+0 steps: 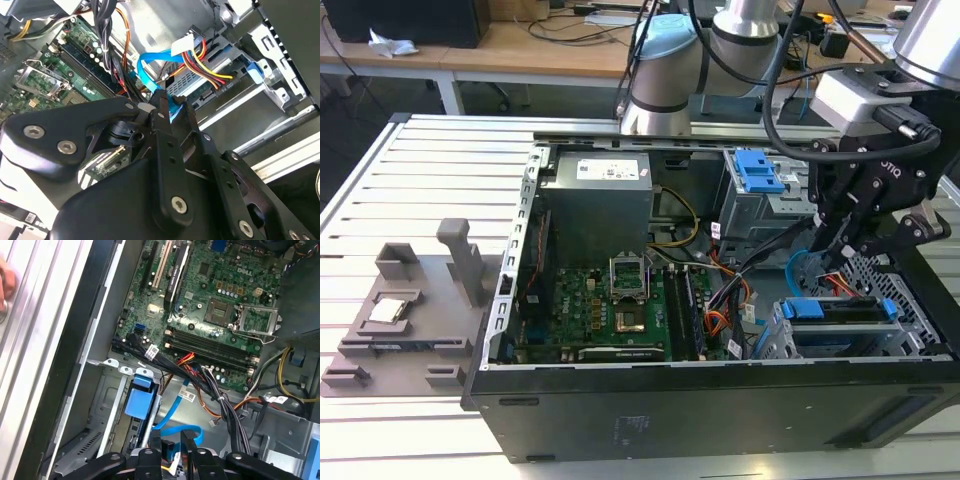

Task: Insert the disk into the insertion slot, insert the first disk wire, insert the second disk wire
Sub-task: 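Insert the second disk wire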

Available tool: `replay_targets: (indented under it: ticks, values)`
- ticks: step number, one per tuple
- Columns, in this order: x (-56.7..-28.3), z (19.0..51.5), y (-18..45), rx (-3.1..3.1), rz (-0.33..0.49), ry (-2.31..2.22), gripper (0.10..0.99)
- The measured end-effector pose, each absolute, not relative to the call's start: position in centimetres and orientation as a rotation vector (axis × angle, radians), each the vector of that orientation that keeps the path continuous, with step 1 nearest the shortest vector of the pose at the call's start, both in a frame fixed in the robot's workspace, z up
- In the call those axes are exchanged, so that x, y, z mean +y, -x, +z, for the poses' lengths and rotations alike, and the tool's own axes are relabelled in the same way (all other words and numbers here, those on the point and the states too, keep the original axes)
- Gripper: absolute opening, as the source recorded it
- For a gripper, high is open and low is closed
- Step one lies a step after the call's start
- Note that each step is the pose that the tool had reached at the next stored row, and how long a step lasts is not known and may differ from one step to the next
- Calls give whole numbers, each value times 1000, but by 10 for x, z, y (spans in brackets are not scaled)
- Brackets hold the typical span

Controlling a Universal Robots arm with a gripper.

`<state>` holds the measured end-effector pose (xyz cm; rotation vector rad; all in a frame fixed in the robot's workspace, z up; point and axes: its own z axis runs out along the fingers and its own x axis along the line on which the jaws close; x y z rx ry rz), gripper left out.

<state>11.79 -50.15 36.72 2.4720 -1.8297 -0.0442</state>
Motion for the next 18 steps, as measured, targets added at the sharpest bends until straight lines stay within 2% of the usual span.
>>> replay_targets:
  ticks: [4, 5, 9, 15, 18]
  values:
    - [-502, 367, -118, -1831, -47, -2474, 286]
    - [-502, 367, -118, -1832, -48, -2475, 165]
    - [-502, 367, -118, -1834, -53, -2478, 165]
    - [-530, 365, -118, -1836, -53, -2477, 165]
    - [-532, 361, -118, -1862, -54, -2458, 165]
